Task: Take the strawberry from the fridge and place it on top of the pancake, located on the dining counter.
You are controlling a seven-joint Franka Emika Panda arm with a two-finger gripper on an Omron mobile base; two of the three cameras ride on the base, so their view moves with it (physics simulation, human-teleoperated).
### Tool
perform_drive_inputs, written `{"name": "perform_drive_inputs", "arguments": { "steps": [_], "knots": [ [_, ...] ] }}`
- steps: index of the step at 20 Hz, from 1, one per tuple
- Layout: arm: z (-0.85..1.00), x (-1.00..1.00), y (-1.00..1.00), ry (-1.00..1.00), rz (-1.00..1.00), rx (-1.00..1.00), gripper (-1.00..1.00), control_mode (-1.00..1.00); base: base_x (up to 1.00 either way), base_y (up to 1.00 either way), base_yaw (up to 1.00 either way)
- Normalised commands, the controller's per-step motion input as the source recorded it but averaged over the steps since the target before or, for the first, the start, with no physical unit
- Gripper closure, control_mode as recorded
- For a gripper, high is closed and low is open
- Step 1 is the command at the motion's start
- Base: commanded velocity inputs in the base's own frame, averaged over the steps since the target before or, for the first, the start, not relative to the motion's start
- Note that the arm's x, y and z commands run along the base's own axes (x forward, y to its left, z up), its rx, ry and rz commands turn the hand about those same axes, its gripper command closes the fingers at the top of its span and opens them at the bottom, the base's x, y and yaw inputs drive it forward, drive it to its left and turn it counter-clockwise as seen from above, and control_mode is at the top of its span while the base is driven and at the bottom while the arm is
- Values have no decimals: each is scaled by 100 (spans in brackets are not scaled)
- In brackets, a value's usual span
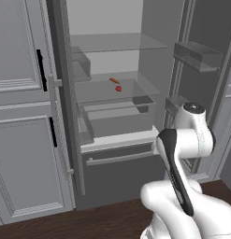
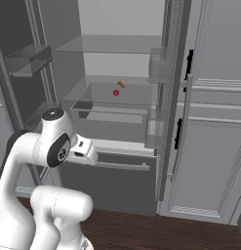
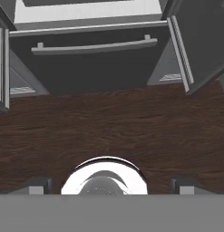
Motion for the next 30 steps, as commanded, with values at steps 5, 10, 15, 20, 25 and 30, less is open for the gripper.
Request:
{"name": "perform_drive_inputs", "arguments": {
  "steps": [5, 10, 15, 20, 25, 30],
  "knots": [
    [0, 0, 5, -24, 0, 0, -100, -100, 0, 0, 0],
    [0, 0, 5, -4, 0, 0, -100, -100, 0, 0, 0],
    [0, 0, 0, 0, 0, 0, -100, -100, 0, 0, 0],
    [0, 0, 0, 0, 0, 0, -100, -100, 0, 0, 0],
    [0, 12, 0, 0, 0, 0, -100, -100, 0, 0, 0],
    [0, 0, 0, 0, 0, 0, -100, 100, 34, 0, 0]
  ]
}}
